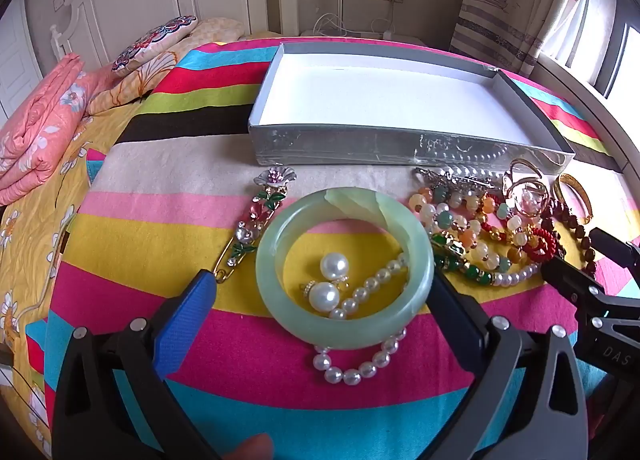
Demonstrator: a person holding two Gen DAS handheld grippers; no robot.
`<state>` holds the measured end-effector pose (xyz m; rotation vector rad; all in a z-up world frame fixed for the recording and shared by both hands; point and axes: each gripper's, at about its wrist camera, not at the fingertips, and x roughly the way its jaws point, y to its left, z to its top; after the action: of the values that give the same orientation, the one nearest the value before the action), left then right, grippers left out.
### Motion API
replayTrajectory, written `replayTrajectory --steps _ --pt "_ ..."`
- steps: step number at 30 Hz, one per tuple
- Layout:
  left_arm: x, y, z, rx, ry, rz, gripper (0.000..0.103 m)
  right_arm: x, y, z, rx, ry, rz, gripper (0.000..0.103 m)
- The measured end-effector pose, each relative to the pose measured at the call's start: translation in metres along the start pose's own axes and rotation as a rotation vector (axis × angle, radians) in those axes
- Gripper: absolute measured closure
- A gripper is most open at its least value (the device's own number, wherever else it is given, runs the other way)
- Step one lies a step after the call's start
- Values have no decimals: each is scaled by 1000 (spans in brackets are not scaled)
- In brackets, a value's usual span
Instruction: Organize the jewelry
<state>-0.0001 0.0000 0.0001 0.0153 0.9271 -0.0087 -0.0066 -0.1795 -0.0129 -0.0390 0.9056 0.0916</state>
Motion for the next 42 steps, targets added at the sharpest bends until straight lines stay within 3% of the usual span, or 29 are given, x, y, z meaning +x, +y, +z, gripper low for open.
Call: replayTrajectory --steps 35,42 --pt "0 0 0 1 0 1 2 1 2 1 -12 1 7 16" --pt "-1 1 0 11 2 -5 2 -7 -6 -6 -77 57 50 16"
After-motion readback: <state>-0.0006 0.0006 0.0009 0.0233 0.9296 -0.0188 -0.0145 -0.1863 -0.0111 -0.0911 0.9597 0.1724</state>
